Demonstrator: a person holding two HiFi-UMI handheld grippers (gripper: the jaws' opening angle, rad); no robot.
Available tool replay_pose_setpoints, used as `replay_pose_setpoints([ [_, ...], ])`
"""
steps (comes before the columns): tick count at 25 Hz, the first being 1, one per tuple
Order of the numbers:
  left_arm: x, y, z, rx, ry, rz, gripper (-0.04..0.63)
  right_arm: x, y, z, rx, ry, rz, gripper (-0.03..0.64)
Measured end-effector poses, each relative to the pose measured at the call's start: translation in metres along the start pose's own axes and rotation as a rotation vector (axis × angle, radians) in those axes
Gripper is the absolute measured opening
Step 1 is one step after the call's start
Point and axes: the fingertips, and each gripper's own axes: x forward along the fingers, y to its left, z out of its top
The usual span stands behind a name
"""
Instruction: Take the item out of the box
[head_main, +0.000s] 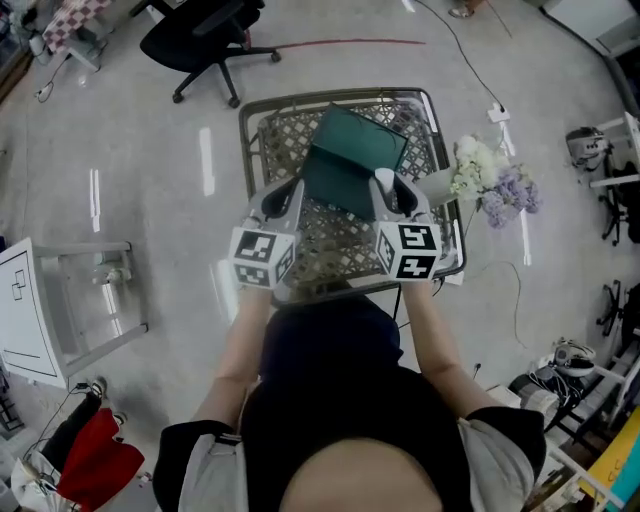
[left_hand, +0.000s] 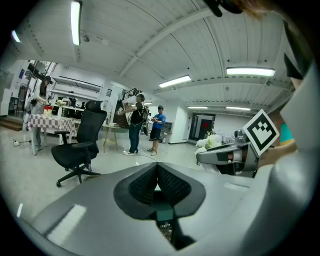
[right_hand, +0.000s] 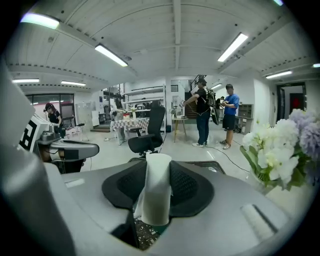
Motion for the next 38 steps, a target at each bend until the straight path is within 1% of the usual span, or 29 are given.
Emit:
replay_pose_setpoints([
  [4, 0.000, -0.014, 0.005, -0.002, -0.010, -0.027, 0.009, -0.019, -0.008, 0.005, 0.037, -0.041, -0.030, 0.137],
  [7, 0.001, -0.026, 0.009, 0.001, -0.020, -0.048, 0.009, -0.032, -0.011, 0.006, 0.045, -0.063, -0.039, 0.138],
  [15, 0.004, -0.048, 0.019, 0.037, -0.040, -0.091, 0.009, -0.065, -0.022, 0.012, 0.063, -0.131, -0.075, 0.138],
  [22, 0.000, -0.063, 0.026, 0.054, -0.062, -0.120, 0.009, -0.086, -0.022, 0.023, 0.133, -0.217, -0.100, 0.138],
  [28, -0.007, -0.073, 0.034, 0.105, -0.105, -0.137, 0.009, -0.104, -0.021, 0.029, 0.116, -0.305, -0.112, 0.138],
  [32, -0.011, -0.079, 0.034, 0.117, -0.130, -0.161, 0.009, -0.116, -0.022, 0.027, 0.099, -0.350, -0.115, 0.138],
  [36, -0.014, -0.082, 0.033, 0.128, -0.150, -0.162, 0.009, -0.125, -0.023, 0.025, 0.082, -0.394, -0.117, 0.138],
  [38, -0.016, -0.085, 0.034, 0.134, -0.156, -0.163, 0.009, -0.127, -0.023, 0.023, 0.070, -0.399, -0.115, 0.138],
])
